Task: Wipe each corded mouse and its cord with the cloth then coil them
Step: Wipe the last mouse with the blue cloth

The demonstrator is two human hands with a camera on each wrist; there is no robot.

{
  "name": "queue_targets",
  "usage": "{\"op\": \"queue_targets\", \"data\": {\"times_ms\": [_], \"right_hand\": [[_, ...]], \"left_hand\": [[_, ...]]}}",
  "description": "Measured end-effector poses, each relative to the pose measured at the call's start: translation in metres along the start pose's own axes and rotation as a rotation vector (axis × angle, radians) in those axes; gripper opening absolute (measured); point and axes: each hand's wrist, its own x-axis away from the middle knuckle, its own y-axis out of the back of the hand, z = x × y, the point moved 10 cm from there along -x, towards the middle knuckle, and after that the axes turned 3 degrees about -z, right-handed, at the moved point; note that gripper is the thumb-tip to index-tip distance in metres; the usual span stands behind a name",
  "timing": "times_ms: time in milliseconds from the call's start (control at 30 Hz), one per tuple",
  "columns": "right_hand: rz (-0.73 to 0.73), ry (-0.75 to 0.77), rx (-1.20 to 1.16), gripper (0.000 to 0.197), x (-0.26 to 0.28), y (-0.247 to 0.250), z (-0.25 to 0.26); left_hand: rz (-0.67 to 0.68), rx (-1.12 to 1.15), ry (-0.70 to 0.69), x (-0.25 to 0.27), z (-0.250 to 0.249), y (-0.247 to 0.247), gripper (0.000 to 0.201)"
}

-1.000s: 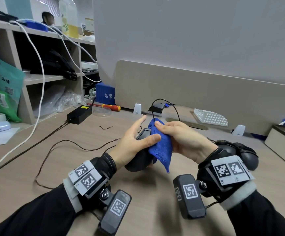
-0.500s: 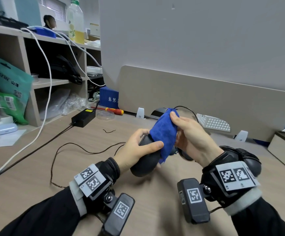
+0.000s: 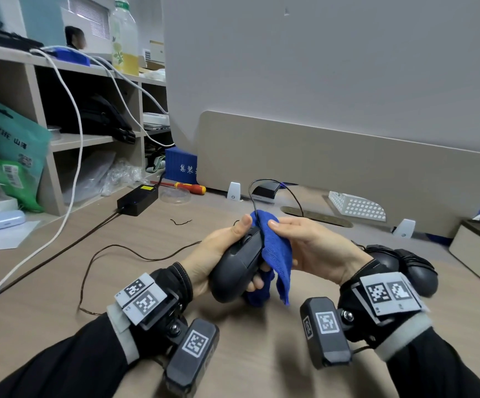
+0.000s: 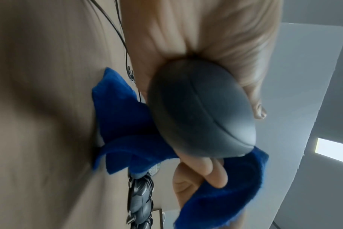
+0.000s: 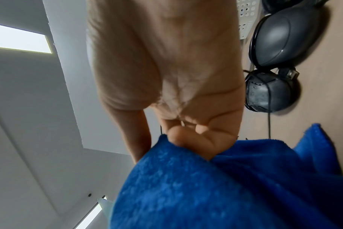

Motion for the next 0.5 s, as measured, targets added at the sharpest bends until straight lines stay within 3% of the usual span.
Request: {"op": "queue_targets", "data": {"times_ms": [200,367,500], "right_hand": [[-0.013,-0.03,-0.105,0.038,-0.005,-0.005,-0.005],[-0.223,-0.046,-0.228,0.043,-0.012,0.005,-0.007],[-0.396,-0.011,-0.336,0.021,-0.005,0.025,0.003]], "left_hand": [[0.028,-0.074,0.046,0.001,0.006,-0.002,0.069],[-0.004,-0.018,0.043,-0.004,0.006,0.004,0.066],[0.027,-0.008,0.002,-0.003,0.003,-0.001,0.053]]}}
